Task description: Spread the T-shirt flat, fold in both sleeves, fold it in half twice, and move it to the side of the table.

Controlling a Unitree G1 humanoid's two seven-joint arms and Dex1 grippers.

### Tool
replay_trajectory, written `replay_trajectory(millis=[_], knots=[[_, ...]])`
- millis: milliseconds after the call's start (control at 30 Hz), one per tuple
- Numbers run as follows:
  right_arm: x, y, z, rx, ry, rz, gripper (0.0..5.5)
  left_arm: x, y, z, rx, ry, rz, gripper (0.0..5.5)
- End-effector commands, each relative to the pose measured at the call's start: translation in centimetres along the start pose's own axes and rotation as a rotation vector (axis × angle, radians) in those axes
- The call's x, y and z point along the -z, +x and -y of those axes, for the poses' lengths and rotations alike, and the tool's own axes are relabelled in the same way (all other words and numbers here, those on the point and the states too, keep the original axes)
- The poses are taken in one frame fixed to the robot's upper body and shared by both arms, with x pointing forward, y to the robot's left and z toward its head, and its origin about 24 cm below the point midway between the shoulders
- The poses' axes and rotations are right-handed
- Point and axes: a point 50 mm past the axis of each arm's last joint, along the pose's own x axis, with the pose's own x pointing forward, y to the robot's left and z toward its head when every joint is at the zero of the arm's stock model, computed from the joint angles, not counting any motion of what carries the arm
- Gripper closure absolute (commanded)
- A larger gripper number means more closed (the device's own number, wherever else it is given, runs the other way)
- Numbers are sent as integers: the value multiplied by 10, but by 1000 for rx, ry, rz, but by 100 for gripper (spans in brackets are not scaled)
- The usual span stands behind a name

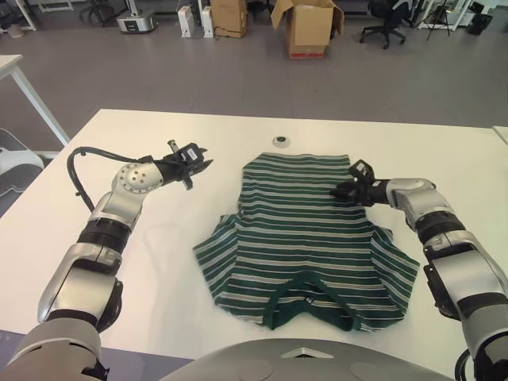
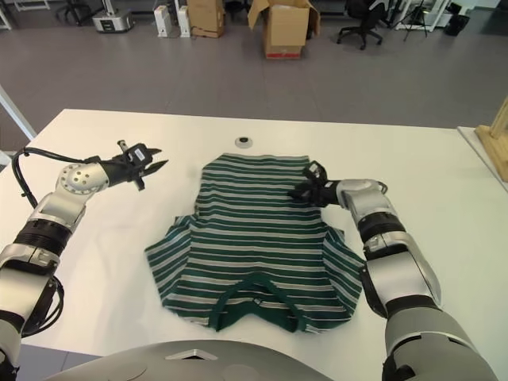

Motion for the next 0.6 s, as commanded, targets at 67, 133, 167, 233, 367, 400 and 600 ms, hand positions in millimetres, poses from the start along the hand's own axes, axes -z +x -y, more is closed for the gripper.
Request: replay_trajectory(millis=[67, 133, 167, 233, 367, 400, 600], knots=[[-15, -1, -2, -10, 98, 192, 385, -12, -10, 39, 221, -308, 155, 404], [-27, -19, 4, 4, 128, 314, 385, -11, -43, 64, 377, -621, 148, 404], [-26, -34, 6, 20, 152, 373, 385, -9, -67, 75, 492, -762, 107, 404], [-17, -58, 6, 52, 180, 433, 385, -7, -96, 80, 636, -907, 34, 404], [1, -84, -11, 102, 236, 497, 385, 24, -118, 63, 580, -893, -233, 404], [2, -88, -16, 110, 246, 504, 385, 27, -119, 63, 569, -870, -273, 404], [6, -100, -24, 157, 288, 530, 385, 44, -114, 94, 508, -803, -367, 404]])
